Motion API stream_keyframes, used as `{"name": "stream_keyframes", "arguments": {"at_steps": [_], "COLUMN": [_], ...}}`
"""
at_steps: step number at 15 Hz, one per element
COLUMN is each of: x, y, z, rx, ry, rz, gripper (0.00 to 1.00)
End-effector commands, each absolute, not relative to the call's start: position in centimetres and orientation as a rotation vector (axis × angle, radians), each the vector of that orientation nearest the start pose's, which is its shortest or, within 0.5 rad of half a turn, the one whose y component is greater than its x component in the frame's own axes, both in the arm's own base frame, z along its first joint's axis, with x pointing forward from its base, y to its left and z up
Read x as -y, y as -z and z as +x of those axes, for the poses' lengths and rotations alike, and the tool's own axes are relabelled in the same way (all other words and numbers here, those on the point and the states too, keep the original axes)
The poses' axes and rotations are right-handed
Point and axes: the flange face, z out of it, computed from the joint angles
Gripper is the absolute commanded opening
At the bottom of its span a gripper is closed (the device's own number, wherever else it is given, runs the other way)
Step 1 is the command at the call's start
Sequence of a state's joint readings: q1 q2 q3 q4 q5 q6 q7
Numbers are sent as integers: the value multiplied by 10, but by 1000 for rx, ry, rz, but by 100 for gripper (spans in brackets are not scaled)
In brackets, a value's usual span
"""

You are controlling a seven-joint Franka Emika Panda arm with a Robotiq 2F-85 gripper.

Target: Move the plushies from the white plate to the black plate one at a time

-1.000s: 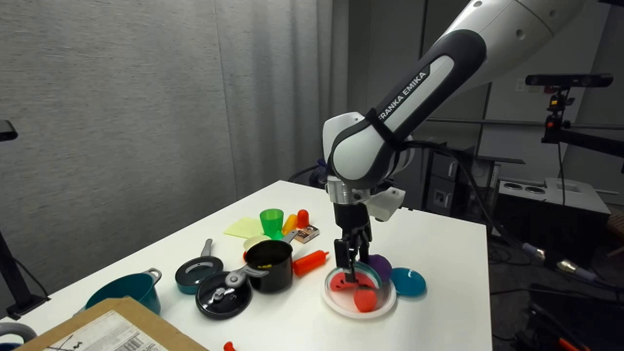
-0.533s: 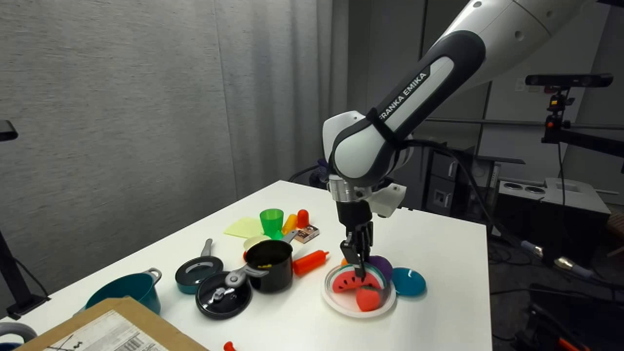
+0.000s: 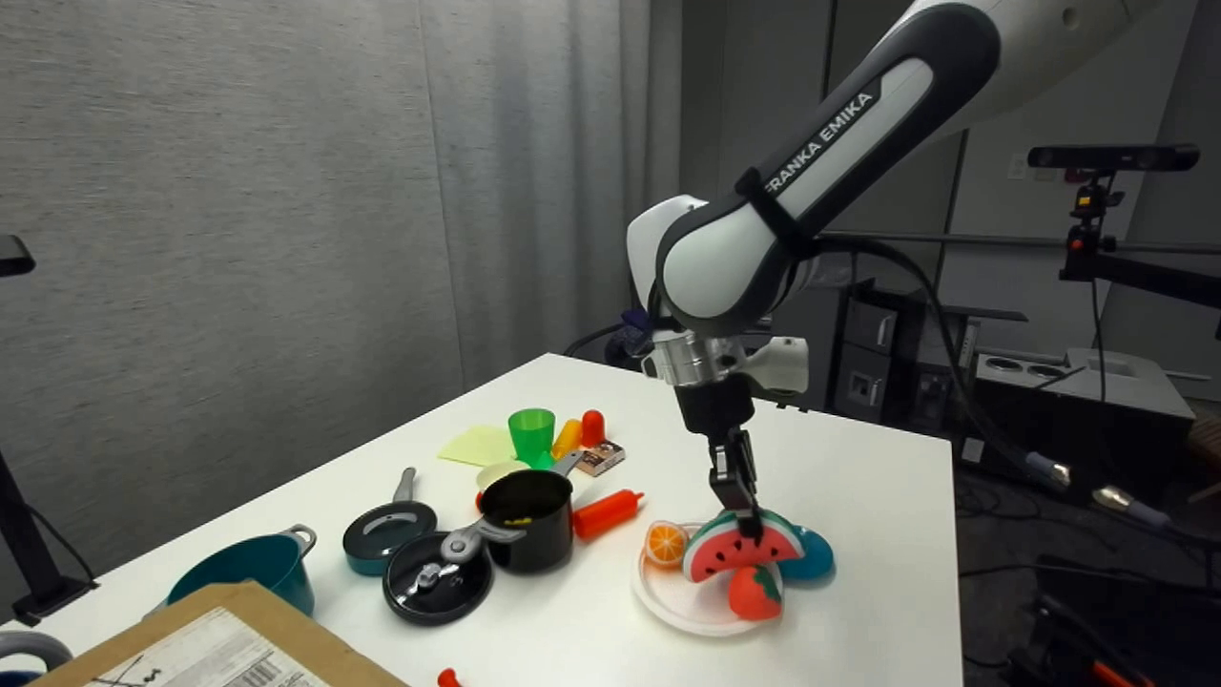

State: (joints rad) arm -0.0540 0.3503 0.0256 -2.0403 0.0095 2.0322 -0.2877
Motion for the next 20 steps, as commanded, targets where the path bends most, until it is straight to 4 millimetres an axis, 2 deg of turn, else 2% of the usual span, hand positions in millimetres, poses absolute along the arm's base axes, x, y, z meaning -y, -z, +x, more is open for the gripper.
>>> {"name": "stream_keyframes", "arguments": {"at_steps": [1, 6, 11, 17, 20], "x": [-3, -48, -91, -112, -119], "y": [-272, -271, -266, -258, -259], "z": [512, 478, 464, 445, 443], "rx": [649, 966, 1228, 1538, 1555], "ry": [-573, -530, -409, -454, -394], "rz": [-2937, -2861, -2782, -2574, -2580], "gripper": [2, 2, 2, 2, 2]}}
